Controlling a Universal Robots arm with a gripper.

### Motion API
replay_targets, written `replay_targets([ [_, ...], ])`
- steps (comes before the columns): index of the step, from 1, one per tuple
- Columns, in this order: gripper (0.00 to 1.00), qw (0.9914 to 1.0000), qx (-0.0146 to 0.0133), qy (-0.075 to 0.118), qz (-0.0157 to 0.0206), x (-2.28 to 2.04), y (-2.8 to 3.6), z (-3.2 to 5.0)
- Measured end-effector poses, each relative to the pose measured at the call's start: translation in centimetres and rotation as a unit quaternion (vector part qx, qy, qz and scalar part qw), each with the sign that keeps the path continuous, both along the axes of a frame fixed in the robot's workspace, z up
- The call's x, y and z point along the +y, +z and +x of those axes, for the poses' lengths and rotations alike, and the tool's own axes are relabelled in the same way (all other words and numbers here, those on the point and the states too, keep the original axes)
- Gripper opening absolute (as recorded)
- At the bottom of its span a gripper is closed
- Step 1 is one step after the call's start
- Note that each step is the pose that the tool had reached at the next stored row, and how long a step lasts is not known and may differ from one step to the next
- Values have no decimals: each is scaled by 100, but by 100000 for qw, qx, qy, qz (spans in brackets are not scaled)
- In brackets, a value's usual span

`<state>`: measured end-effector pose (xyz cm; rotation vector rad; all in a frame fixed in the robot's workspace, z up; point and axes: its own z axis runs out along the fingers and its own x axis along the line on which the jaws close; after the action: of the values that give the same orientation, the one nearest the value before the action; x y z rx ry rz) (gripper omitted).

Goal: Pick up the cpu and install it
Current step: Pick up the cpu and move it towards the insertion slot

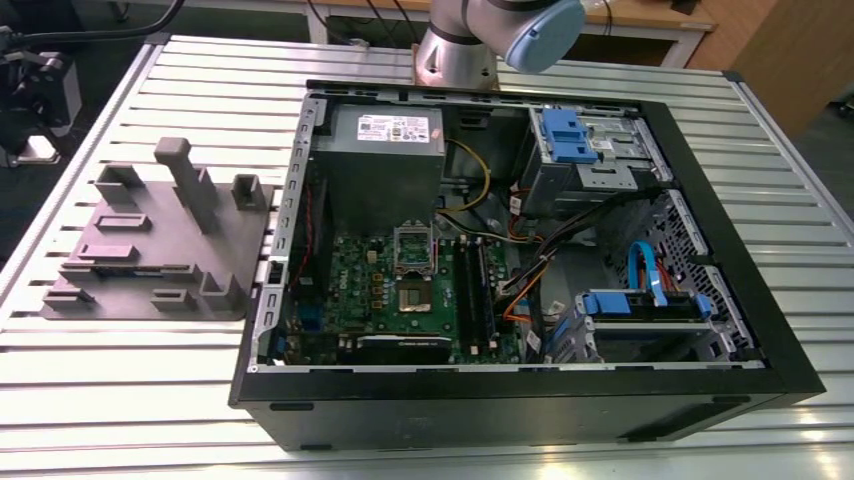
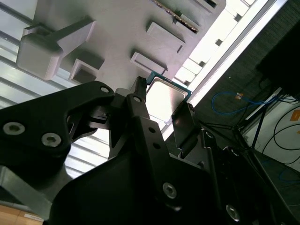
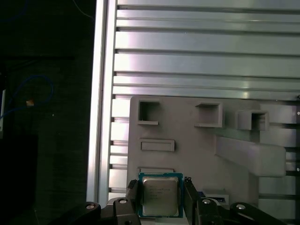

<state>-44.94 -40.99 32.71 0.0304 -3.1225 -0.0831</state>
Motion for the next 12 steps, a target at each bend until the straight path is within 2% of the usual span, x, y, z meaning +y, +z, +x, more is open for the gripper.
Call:
replay_targets([
  [12,47,100000,1,0,-1,0,25,0],
])
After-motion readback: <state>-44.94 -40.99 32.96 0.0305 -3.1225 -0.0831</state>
